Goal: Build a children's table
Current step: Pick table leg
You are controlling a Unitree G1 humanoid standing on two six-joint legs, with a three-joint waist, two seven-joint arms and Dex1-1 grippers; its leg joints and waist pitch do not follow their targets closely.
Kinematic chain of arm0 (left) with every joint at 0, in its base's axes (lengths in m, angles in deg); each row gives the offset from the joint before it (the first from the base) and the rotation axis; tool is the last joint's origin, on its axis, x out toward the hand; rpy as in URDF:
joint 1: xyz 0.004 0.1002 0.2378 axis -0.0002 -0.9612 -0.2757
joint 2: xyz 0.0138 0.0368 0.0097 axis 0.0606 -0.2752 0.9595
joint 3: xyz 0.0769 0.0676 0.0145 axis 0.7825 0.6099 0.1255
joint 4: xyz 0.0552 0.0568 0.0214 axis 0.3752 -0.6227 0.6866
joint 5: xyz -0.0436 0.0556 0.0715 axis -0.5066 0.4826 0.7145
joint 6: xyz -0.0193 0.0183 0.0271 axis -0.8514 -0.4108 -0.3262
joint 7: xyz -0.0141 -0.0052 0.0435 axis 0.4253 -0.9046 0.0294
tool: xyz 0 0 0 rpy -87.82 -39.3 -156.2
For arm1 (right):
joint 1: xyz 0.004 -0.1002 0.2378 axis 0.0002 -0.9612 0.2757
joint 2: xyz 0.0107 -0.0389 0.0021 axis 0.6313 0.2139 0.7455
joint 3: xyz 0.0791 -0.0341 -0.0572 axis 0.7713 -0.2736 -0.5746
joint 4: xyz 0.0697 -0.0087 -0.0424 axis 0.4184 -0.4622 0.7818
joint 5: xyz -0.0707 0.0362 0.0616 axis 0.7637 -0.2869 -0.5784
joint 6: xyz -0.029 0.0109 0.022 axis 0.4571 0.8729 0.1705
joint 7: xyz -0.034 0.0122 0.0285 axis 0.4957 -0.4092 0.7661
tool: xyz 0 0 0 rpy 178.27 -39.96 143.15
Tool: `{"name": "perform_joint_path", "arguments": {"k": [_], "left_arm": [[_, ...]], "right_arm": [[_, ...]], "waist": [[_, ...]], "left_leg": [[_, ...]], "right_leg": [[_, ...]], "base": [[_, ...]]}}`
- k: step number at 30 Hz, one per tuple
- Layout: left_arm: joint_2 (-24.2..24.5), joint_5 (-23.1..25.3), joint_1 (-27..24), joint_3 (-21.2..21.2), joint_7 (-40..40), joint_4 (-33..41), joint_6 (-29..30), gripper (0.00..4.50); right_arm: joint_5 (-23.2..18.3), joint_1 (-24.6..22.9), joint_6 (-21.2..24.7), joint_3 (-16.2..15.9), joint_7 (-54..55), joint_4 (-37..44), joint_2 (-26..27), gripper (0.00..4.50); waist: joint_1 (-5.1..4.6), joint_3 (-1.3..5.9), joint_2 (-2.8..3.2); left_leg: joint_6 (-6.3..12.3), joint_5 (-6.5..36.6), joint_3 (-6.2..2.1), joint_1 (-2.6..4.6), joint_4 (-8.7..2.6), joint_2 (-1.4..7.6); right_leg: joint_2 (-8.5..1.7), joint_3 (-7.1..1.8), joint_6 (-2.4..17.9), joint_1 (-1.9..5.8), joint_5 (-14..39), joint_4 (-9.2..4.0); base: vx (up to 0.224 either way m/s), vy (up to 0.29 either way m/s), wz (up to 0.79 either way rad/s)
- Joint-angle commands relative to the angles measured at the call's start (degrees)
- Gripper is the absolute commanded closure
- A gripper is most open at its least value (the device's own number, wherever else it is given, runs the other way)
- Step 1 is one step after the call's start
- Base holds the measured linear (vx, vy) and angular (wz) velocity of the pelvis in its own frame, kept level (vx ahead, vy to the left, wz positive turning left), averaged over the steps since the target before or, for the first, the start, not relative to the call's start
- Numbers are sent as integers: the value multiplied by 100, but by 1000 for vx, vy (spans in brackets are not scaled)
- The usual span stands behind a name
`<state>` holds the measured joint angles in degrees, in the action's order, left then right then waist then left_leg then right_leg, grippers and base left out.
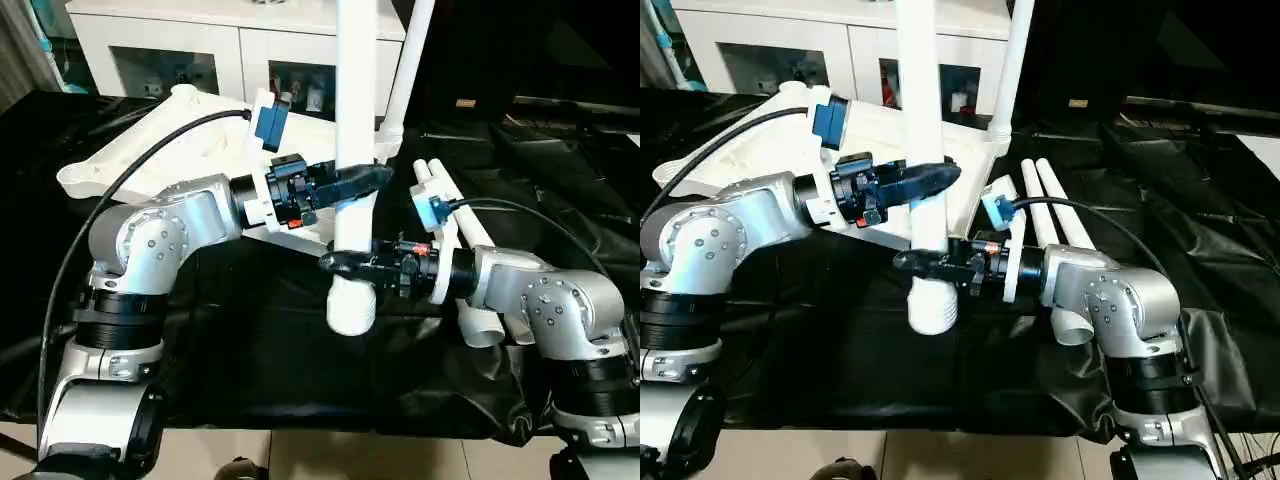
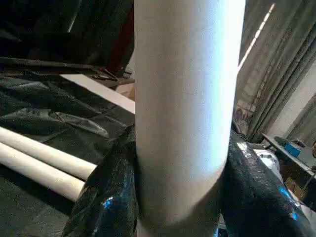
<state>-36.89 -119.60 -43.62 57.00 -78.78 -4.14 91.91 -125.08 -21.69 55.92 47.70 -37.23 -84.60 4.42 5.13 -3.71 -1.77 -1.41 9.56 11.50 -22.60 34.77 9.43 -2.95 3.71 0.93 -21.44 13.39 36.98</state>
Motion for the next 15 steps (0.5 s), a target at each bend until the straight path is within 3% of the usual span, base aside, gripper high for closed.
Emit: {"name": "perform_joint_path", "arguments": {"k": [1, 4, 5, 7, 9, 11, 12, 15], "left_arm": [[45, 157, 66, 43, 63, 13, -72, 230], [-72, 453, 75, 3, 690, -117, -162, 193], [-72, 453, 75, 3, 690, -117, -162, 193], [-303, 787, 64, -66, 1319, -246, -471, 187], [-545, 1088, 64, -161, 1904, -370, -836, 149], [-856, 1334, 74, -316, 2531, -538, -1231, 146], [-856, 1334, 74, -316, 2531, -538, -1231, 146], [-1127, 1494, 87, -506, 3126, -648, -1520, 146]], "right_arm": [[156, 4, -209, 45, 294, 51, 65, 246], [810, 35, -820, -80, 936, -62, 290, 251], [810, 35, -820, -80, 936, -62, 290, 251], [1226, 50, -1194, -194, 1475, -163, 485, 257], [1534, 59, -1440, -308, 1881, -224, 620, 263], [1965, 78, -1720, -527, 2407, -338, 792, 263], [1965, 78, -1720, -527, 2407, -338, 792, 263], [2313, 114, -1958, -756, 2903, -465, 1031, 264]], "waist": [[-1, 425, 21], [-22, 423, 9], [-22, 423, 9], [-27, 422, 20], [-17, 429, 24], [-26, 431, 21], [-41, 443, 6], [-54, 449, 6]], "left_leg": [[-123, 575, -212, 182, -362, 429], [-237, 568, -217, 176, -372, 441], [-237, 568, -217, 176, -372, 441], [-282, 593, -209, 200, -369, 433], [-308, 597, -220, 192, -374, 444], [-301, 555, -227, 184, -378, 442], [-254, 546, -224, 169, -369, 421], [-154, 469, -224, 160, -360, 419]], "right_leg": [[-604, -356, 1122, 220, 375, -451], [-607, -362, 1082, 210, 346, -439], [-607, -362, 1082, 210, 346, -439], [-608, -371, 1064, 194, 393, -454], [-614, -370, 1046, 216, 280, -457], [-606, -363, 1037, 223, 190, -448], [-619, -370, 1043, 254, 91, -444], [-612, -371, 1042, 253, -96, -430]], "base": [[0, 0, 0], [0, 0, 0], [0, 0, 0], [0, 0, 0], [0, 0, 0], [0, 0, 0], [0, 0, 0], [0, 0, 0]]}}
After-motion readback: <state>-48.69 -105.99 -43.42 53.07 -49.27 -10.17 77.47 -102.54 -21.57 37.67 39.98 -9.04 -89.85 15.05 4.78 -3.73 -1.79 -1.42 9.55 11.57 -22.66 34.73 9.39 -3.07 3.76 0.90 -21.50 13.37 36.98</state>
